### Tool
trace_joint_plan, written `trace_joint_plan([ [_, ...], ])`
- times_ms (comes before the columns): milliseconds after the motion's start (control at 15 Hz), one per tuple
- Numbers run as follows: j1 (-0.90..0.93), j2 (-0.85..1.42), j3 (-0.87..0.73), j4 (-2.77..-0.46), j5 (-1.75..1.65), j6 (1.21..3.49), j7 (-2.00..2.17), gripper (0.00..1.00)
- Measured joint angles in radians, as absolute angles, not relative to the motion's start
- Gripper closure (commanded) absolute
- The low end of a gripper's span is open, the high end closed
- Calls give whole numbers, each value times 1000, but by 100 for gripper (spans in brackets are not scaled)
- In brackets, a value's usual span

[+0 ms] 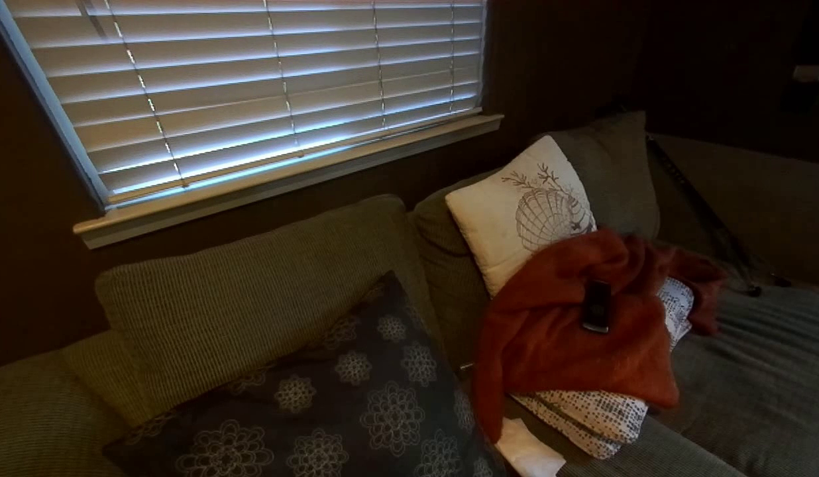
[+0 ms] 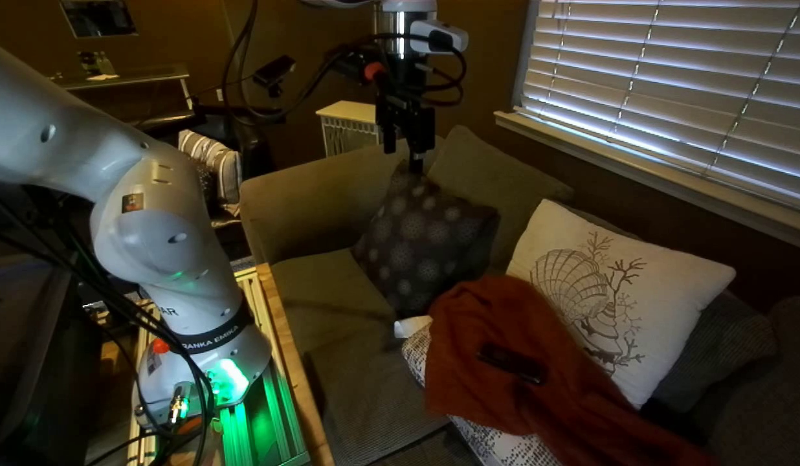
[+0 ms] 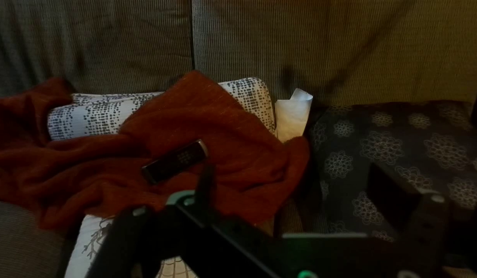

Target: Fold the towel.

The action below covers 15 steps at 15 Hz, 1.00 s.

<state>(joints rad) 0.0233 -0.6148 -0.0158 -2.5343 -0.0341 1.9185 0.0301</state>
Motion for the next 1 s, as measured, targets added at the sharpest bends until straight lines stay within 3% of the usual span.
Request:
trace_joint_plan([
  [600,-48,-548,-32,-2532,-38,1943,58,0],
  [1000,-109,-423,-34,-2537,-125,2200,80,0],
])
